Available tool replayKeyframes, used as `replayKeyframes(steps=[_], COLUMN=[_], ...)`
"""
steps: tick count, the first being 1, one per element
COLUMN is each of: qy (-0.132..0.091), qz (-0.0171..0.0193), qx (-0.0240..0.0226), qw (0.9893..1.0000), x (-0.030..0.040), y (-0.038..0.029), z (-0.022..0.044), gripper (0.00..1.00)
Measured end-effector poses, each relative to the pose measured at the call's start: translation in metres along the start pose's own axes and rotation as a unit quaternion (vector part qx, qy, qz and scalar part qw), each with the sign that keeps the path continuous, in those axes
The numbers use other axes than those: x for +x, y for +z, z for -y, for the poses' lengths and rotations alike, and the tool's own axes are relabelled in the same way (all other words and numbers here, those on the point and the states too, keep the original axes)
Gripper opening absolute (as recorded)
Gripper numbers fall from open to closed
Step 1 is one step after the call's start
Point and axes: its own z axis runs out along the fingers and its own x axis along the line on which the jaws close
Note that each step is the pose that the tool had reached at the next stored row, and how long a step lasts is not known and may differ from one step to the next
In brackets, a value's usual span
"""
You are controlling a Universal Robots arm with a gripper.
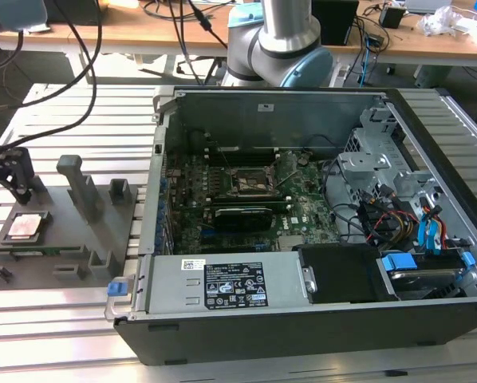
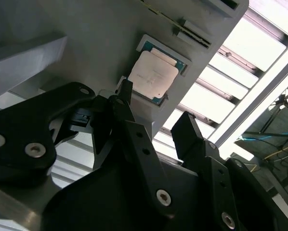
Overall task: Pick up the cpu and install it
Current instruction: 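Pick up the cpu and move it towards the insertion slot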
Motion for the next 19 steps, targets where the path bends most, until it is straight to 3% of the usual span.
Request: replayKeyframes(steps=[2,4,6,15,19], qy=[0.000,-0.001,-0.003,-0.017,-0.018], qz=[0.0000,0.0002,0.0003,0.0005,0.0005], qx=[0.0015,0.0115,0.0159,0.0156,0.0155], qw=[1.0000,0.9999,0.9999,0.9997,0.9997], x=[0.0000,-0.0004,-0.0012,-0.0045,-0.0044], y=[0.0029,0.0037,0.0056,0.0127,0.0227], z=[0.0000,-0.0001,0.0000,0.0029,0.0054], gripper=[0.60,0.60,0.60,0.60,0.60])
